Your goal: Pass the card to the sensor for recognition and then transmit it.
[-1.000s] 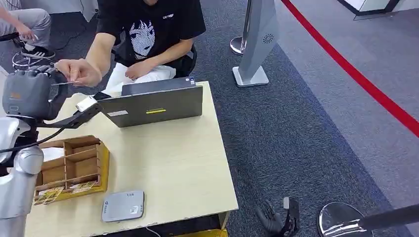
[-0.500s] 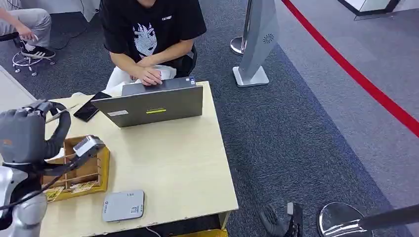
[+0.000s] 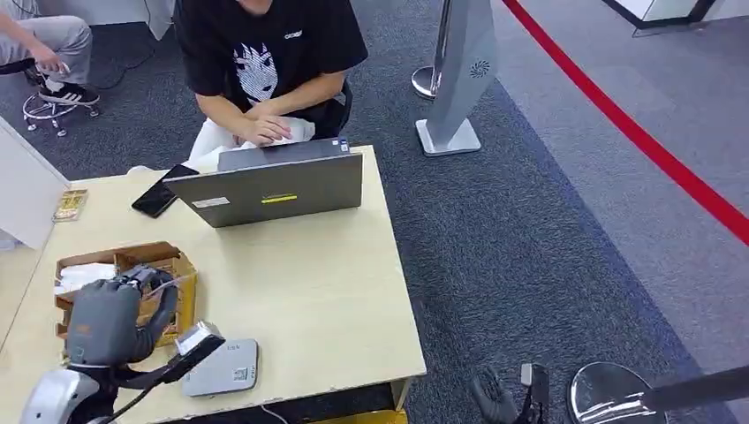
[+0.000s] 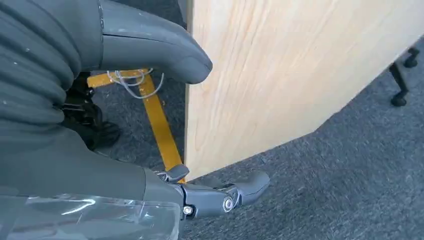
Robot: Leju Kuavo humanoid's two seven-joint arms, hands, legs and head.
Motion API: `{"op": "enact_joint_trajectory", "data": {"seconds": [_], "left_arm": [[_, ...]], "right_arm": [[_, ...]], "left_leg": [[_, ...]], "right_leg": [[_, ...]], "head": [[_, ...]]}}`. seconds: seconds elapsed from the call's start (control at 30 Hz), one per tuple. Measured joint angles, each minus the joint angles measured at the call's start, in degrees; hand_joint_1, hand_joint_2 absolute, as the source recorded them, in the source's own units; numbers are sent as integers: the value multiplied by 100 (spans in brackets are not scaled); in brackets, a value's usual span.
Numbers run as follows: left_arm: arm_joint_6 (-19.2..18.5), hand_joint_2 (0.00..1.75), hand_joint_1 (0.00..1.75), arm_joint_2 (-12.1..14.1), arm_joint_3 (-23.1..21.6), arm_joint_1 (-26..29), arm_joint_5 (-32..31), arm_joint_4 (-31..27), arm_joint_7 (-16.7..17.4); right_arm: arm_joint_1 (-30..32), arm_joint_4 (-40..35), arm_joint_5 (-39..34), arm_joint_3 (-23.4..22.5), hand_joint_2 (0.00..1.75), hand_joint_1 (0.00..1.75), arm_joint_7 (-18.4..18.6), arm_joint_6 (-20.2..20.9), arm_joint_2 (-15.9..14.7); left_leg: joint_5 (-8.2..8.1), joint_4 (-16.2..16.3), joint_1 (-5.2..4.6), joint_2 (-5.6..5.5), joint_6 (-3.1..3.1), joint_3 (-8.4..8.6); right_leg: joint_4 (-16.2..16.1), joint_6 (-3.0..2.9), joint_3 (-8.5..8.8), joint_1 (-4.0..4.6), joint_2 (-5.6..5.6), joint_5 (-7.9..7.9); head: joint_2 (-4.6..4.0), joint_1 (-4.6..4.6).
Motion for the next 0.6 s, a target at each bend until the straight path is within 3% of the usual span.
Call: {"op": "enact_joint_trajectory", "data": {"seconds": [0.2,0.33,0.6], "left_arm": [[-82,175,175,-140,-90,190,48,725,33],[-456,175,175,-312,-133,239,308,987,72],[-413,175,175,-553,-610,260,437,1755,74]], "right_arm": [[11,-68,89,-4,175,0,42,4,7],[7,-68,142,-7,175,0,57,2,7],[-130,-57,229,-7,175,0,74,-22,7]], "left_leg": [[0,0,0,0,0,-3],[0,0,0,-1,0,-3],[0,1,-2,-1,0,-3]], "right_leg": [[0,0,-1,0,-1,0],[0,0,0,0,-2,0],[0,1,0,-2,-2,1]], "head": [[0,0],[0,0],[0,0]]}}
